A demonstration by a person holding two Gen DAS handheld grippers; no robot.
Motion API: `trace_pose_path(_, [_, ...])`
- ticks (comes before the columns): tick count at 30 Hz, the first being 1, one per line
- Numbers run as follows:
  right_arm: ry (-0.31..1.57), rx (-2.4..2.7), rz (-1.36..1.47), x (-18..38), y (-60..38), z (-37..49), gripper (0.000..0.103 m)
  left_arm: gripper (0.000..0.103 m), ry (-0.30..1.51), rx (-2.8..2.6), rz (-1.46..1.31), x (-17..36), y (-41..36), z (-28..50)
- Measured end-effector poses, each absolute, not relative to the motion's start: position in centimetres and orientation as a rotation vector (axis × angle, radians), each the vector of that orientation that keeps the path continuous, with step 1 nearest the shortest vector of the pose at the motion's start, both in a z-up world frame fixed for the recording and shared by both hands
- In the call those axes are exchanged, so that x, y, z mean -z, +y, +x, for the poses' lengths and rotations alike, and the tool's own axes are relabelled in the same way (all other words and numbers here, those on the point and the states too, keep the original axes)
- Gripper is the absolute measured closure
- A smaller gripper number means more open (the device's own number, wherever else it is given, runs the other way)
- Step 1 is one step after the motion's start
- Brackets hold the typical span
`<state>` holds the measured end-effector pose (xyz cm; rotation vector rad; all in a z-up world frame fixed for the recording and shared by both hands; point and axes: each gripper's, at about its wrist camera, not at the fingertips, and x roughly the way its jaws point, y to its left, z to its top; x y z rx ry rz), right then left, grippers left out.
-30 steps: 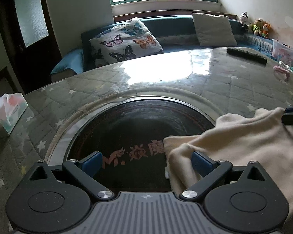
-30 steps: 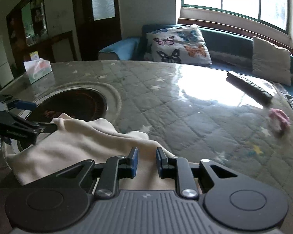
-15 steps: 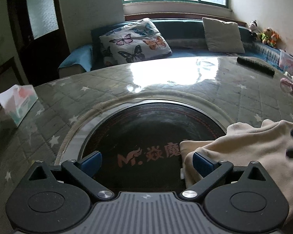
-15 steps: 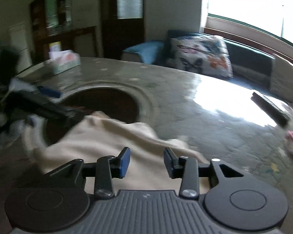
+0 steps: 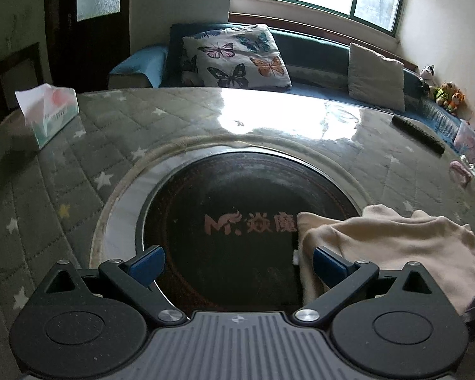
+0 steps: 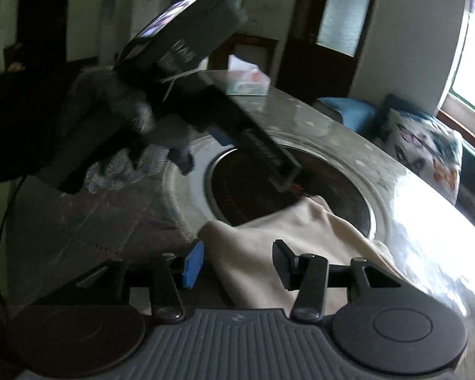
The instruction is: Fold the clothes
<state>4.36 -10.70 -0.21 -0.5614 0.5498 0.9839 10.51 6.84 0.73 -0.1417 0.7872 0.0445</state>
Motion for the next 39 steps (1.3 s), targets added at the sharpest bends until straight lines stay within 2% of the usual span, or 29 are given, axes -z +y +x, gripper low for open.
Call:
trace_pose_path(5, [0.551, -0.981, -0.609, 1.3, -9.1, 4.1, 0.060, 0.002, 0.807, -0.003, -0.204, -0.7, 6.8, 10.1])
trace_pose_path(13, [0.565, -0.930, -0.582, 1.8, -9.1, 4.9, 0.086, 0.001, 0.836, 0.059, -0.320, -0.8, 6.3, 9.8])
trace_pose_path(28, [0.617, -0.911, -0.256, -1.5, -13.8, 7.9, 0.090, 0.004, 0.919, 0.117, -0.719, 0.8, 6.6, 10.0])
trace_pose_path(35, [0.613, -0.909, -0.222, -1.8, -14.7, 8.2, 0.091, 0.032, 0.936, 0.167, -0.831, 1.8, 5.9, 10.5])
trace_pose_path(37, [0.613, -0.915, -0.220, -1.8, -14.6, 7.9, 0.091, 0.045, 0.945, 0.173, -0.843, 2.0, 5.8, 10.6])
trace_pose_path(39, [0.610, -0.920, -0.220, -1.8, -14.7, 7.7, 0.091, 0.063, 0.955, 0.176, -0.854, 2.3, 5.8, 10.8])
